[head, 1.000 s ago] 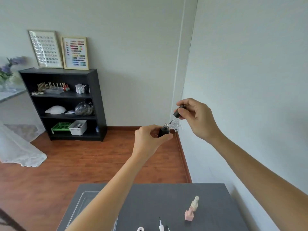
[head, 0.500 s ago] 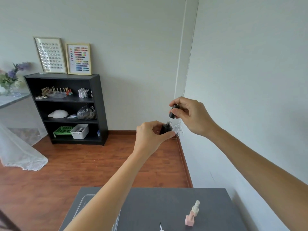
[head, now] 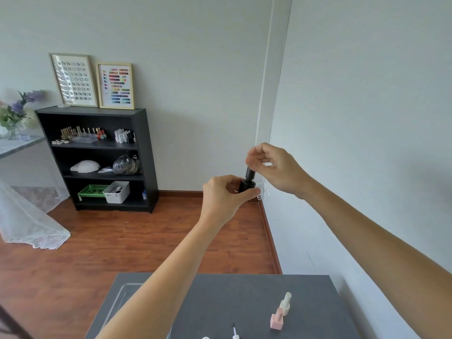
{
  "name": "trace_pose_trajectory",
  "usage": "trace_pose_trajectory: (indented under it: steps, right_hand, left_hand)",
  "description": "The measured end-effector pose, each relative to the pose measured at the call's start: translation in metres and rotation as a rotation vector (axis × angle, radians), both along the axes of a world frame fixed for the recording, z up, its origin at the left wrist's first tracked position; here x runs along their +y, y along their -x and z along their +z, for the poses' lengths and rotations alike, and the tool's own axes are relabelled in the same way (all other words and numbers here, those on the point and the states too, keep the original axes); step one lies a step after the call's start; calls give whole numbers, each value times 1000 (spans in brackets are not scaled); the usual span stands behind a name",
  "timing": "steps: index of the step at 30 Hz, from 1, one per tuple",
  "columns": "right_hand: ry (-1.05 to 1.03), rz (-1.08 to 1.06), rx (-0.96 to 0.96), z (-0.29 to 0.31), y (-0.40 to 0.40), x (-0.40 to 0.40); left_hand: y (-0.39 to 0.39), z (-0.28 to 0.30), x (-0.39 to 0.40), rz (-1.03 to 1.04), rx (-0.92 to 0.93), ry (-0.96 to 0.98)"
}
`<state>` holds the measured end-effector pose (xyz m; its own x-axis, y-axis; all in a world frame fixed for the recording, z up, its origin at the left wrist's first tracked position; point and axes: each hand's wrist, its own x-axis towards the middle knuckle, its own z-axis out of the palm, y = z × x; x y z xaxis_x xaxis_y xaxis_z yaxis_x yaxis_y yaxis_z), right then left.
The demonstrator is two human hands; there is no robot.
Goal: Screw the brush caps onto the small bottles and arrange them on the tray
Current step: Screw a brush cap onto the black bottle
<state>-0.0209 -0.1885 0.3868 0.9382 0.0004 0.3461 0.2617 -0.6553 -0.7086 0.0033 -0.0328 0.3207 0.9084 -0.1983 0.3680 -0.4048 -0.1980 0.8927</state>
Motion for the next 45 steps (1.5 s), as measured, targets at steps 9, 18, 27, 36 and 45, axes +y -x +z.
trace_pose_trajectory:
  steps: [9, 18, 27, 36, 45]
  right_hand:
    - [-348, 99, -26, -5, -1, -9]
    - [-363, 214, 83, -17, -4, -13]
    - [-441, 34, -72, -18, -5, -10]
    - [-429, 226, 75, -23, -7, -16]
    - [-374, -24, -106, -24, -10, -9]
  left_hand:
    - [0, -1, -7, -15, 26, 37]
    - [-3, 0, -9, -29, 35, 40]
    - [-3, -2, -13, -20, 31, 45]
    - [-5, -4, -13, -24, 33, 41]
    - [-8, -4, -19, -18, 21, 23]
